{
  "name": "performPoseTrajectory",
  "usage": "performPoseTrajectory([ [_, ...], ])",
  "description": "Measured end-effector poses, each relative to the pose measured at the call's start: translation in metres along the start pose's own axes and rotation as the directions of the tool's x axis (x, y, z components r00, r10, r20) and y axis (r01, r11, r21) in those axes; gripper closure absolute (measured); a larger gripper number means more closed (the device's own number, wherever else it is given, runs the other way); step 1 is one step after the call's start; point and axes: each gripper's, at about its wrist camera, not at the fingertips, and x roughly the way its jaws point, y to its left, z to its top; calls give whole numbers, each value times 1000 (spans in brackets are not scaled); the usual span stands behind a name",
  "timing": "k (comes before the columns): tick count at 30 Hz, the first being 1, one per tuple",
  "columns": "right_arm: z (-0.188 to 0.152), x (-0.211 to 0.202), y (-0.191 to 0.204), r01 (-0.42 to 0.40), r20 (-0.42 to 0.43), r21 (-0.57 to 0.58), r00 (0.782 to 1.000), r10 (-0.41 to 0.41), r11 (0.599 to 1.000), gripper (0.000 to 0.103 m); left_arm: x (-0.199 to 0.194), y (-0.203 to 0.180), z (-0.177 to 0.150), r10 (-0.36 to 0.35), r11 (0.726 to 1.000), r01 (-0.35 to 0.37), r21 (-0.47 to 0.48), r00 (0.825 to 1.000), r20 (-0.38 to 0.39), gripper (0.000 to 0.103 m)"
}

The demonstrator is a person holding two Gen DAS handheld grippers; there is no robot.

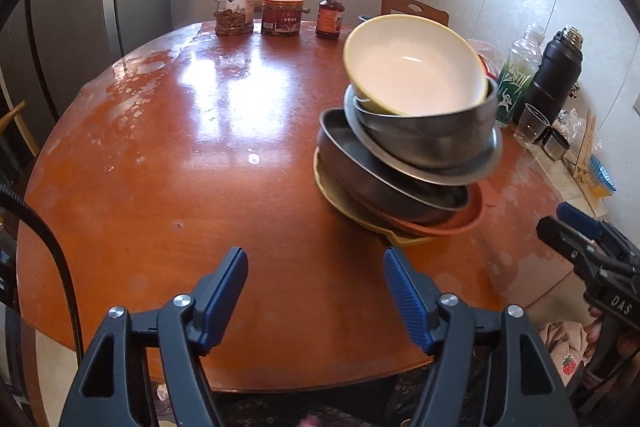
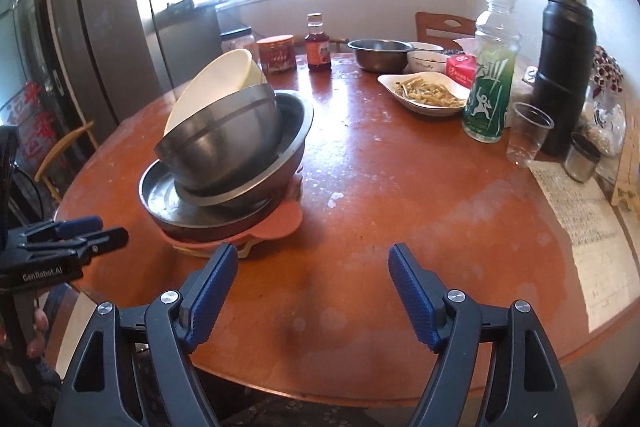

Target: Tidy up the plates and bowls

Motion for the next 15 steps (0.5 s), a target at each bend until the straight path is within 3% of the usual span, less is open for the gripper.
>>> performPoseTrajectory([
  [7,-15,-5,5,19,14,-12,1000,-19,1000,24,3,-12,-8,15,1000,-15,9,1000,-7,28],
  [15,-26,-7,7,-16,43,17,999,15,1000,22,-2,-14,-16,41,999,-41,-2,999,16,28],
])
